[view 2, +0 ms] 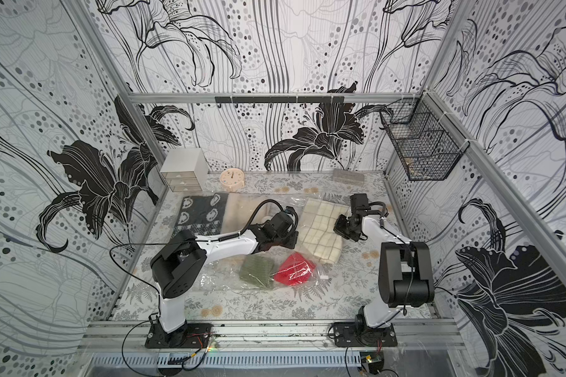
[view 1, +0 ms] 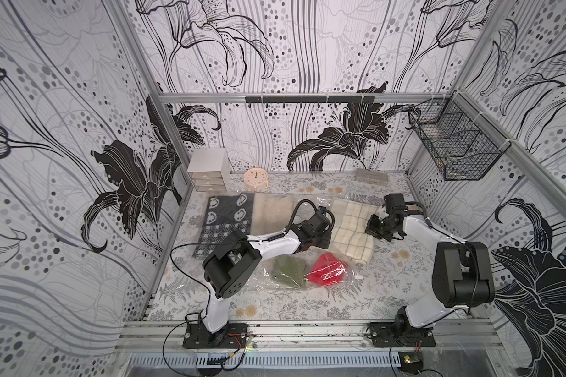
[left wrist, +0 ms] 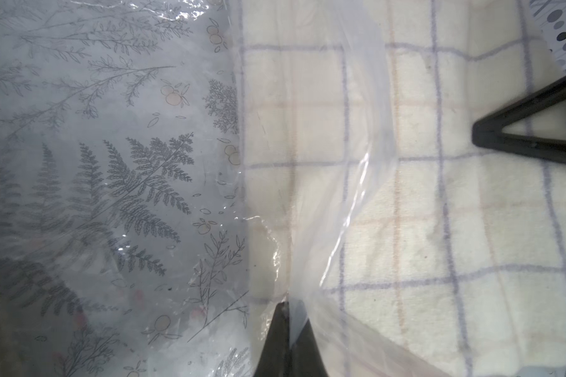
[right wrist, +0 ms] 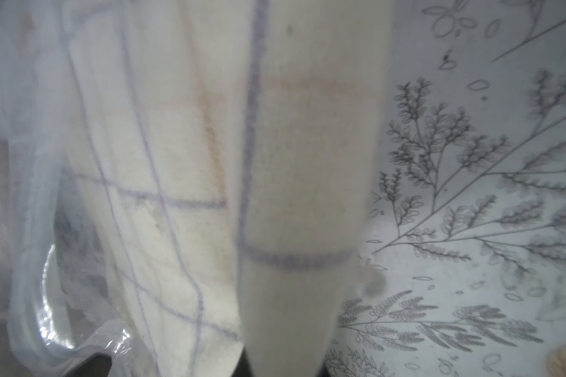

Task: Take the scarf out of the vacuum bag
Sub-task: Take out the scarf from the vacuum bag.

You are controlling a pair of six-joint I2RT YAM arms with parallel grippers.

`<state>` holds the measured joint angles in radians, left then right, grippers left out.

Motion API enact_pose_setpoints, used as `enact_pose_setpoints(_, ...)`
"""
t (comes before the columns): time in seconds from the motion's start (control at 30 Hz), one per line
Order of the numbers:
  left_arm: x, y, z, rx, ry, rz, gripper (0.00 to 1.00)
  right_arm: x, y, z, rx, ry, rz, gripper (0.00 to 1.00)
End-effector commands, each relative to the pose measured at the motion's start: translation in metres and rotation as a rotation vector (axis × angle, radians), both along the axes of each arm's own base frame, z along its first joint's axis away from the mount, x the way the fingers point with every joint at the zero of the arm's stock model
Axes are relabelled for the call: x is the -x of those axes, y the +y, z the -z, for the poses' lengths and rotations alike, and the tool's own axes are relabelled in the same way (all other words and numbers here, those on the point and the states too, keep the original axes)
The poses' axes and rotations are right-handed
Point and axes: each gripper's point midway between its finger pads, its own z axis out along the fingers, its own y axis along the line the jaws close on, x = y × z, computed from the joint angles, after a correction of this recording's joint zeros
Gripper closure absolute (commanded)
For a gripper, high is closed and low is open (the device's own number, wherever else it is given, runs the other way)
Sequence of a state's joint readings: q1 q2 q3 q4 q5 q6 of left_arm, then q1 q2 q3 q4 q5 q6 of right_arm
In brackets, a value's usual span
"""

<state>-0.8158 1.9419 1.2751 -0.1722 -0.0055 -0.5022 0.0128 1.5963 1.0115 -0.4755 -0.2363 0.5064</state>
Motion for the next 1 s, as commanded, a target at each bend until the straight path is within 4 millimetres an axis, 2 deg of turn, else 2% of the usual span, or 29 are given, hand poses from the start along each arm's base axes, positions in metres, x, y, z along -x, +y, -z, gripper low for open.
enact_pose_setpoints(0.0, -0.008, 0.011, -0.005, -0.004, -0.024, -0.037, 1.00, 0.005, -0.029, -0.010, 0.077, 0.000, 0.066, 1.00)
enact_pose_setpoints(0.43, -0.009, 0.013, -0.010, 0.004, -0.037, -0.045, 1.00, 0.010, -0.083, -0.011, 0.147, 0.058, 0.202, 1.00)
enact_pose_setpoints(0.6, -0.009, 0.013, -0.012, 0.007, -0.041, -0.046, 1.00, 0.005, -0.092, -0.008, 0.187, 0.066, 0.218, 1.00)
enact_pose_setpoints(0.83, -0.009, 0.013, -0.018, 0.017, -0.052, -0.044, 1.00, 0.008, -0.116, -0.011, 0.295, 0.091, 0.258, 1.00)
enact_pose_setpoints(0.97, -0.009, 0.013, -0.019, 0.019, -0.053, -0.041, 1.00, 0.004, -0.117, -0.008, 0.296, 0.106, 0.253, 1.00)
